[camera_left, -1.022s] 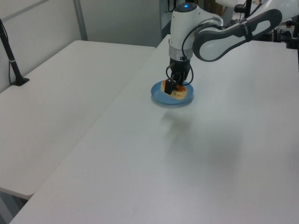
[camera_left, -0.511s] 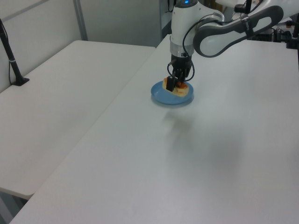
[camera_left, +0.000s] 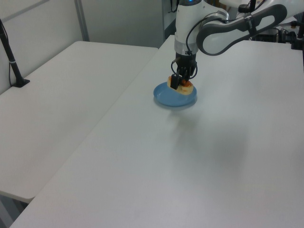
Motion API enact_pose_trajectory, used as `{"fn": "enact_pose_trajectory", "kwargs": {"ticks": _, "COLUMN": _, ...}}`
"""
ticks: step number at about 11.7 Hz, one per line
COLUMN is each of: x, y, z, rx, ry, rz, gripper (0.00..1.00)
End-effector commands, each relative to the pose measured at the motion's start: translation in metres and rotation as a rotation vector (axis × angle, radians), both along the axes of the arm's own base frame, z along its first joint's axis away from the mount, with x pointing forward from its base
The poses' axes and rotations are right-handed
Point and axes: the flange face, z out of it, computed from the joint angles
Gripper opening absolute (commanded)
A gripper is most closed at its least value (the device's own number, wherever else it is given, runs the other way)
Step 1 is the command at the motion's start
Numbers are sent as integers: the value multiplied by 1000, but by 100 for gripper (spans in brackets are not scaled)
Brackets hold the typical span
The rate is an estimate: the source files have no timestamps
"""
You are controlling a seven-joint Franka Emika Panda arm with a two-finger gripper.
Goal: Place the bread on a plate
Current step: 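Lift the bread roll and carry it over the blue plate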
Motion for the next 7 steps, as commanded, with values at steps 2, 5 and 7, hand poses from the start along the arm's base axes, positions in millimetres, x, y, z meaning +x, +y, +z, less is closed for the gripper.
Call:
{"fn": "enact_pose_trajectory", "kwargs": {"ticks": 2, "x": 4, "y": -52, "z": -31, "rx": 9, "ry": 58, "rz": -62, "gripper": 29}}
{"fn": "enact_pose_trajectory", "kwargs": {"ticks": 5, "x": 26, "y": -68, "z": -67, "rx": 12, "ry": 33, "rz": -84, "gripper": 29}}
{"fn": "enact_pose_trajectory", "kwargs": {"ticks": 7, "x": 45, "y": -73, "z": -75, "rx": 14, "ry": 4, "rz": -140, "gripper": 27}}
